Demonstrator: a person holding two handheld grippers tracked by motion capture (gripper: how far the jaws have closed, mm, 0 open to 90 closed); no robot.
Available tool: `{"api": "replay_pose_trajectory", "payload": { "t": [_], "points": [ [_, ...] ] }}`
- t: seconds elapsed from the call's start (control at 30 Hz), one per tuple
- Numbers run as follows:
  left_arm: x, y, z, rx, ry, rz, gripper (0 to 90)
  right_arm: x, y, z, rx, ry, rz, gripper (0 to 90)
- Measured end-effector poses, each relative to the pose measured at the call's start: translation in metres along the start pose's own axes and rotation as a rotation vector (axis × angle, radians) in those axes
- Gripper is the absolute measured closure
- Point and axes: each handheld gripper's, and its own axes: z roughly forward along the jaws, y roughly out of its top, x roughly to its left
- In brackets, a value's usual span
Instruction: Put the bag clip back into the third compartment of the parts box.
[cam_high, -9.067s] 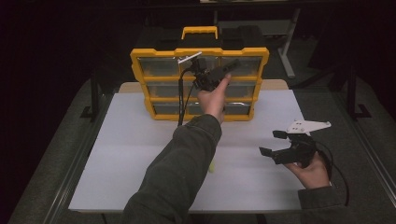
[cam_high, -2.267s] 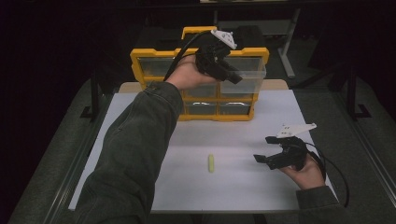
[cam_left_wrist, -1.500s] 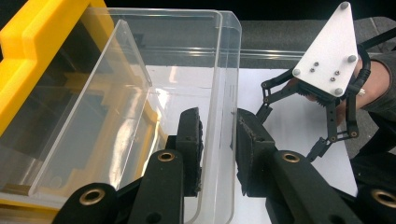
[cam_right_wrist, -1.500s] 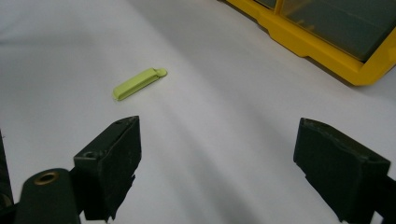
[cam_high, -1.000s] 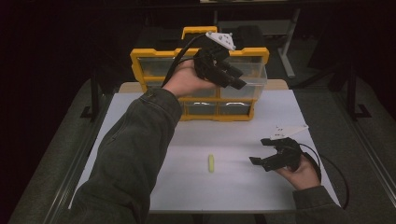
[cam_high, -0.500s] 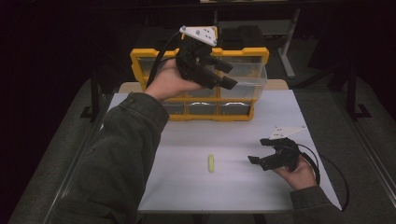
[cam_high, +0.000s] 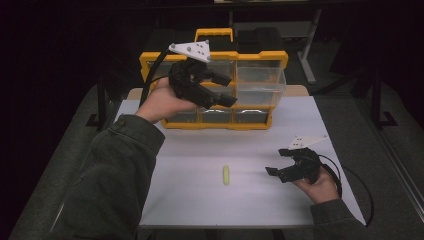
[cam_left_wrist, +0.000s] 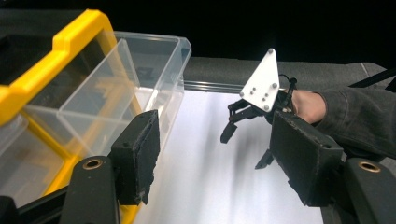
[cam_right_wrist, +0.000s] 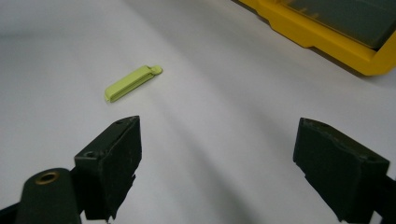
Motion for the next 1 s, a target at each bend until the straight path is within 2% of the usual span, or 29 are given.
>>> {"api": "replay_pose_trajectory", "payload": {
  "t": [0.4, 0.53, 0.63, 0.8, 0.97, 1.0],
  "points": [
    [-0.006, -0.019, -0.01, 0.006, 0.024, -0.016, 29.8, 0.001, -0.003, 0.003, 0.007, -0.019, -0.004, 14.3],
    [-0.01, -0.031, -0.014, 0.009, 0.044, -0.024, 29.2, 0.002, -0.004, 0.004, 0.002, -0.024, -0.013, 14.0],
    [-0.014, -0.038, -0.016, 0.029, 0.059, -0.033, 27.7, 0.001, -0.006, 0.005, 0.011, -0.026, -0.005, 13.9],
    [-0.019, -0.048, -0.02, 0.029, 0.071, -0.042, 27.1, 0.0, -0.007, 0.005, 0.015, -0.032, 0.0, 14.0],
    [-0.027, -0.064, -0.03, 0.019, 0.085, -0.052, 26.6, 0.003, -0.007, 0.008, 0.024, -0.04, -0.01, 14.2],
    [-0.029, -0.068, -0.032, 0.001, 0.085, -0.065, 26.2, 0.004, -0.007, 0.009, 0.022, -0.044, -0.012, 14.2]
  ]
}}
